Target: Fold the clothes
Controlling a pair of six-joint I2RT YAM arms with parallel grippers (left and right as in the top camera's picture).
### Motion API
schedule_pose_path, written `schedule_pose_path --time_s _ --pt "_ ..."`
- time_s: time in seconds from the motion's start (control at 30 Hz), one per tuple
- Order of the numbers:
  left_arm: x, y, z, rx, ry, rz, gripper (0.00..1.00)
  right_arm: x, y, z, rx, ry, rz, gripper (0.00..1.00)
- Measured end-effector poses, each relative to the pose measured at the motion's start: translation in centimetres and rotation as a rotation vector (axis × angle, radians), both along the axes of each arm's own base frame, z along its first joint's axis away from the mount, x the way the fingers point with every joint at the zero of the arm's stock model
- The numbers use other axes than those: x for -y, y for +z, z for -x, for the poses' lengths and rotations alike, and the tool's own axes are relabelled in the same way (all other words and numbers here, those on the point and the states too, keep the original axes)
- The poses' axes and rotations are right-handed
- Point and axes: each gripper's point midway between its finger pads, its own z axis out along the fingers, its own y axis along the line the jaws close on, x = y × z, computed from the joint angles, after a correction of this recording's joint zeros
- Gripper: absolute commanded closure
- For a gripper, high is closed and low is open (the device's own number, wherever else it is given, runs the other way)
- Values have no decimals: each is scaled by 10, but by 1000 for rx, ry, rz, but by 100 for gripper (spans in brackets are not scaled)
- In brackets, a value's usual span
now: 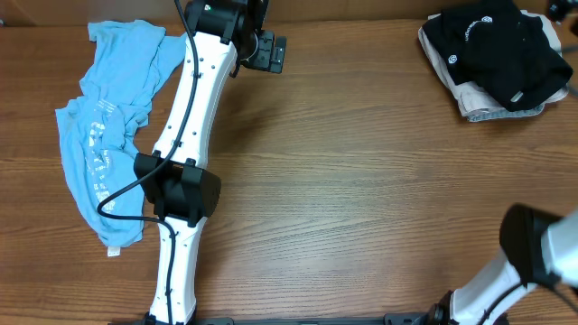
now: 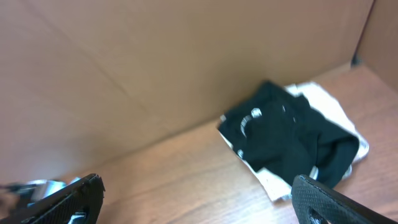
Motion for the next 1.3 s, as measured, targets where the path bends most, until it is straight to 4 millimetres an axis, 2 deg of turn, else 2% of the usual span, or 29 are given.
schedule_pose_path --time_s 0.1,0.2,0.27,0.37,0.53,0.8,0.9,1.13,1.3 --pt "0 0 0 0 0 0 0 -22 40 45 119 36 12 0" --pt "0 0 0 0 0 0 0 -59 74 92 238 147 -8 0" --pt "0 0 0 0 0 0 0 -85 89 121 301 244 -31 0" --pt "0 0 0 0 0 0 0 -113 105 158 371 351 -45 0" --pt "0 0 0 0 0 0 0 -138 116 197 435 440 -41 0" --pt "0 0 0 0 0 0 0 -145 122 213 474 454 -14 0" --pt "0 0 0 0 0 0 0 -131 117 208 454 378 31 0" --pt "0 0 0 0 0 1 0 -82 93 180 333 144 128 0" --pt "0 0 0 0 0 1 0 -66 77 161 328 81 180 0"
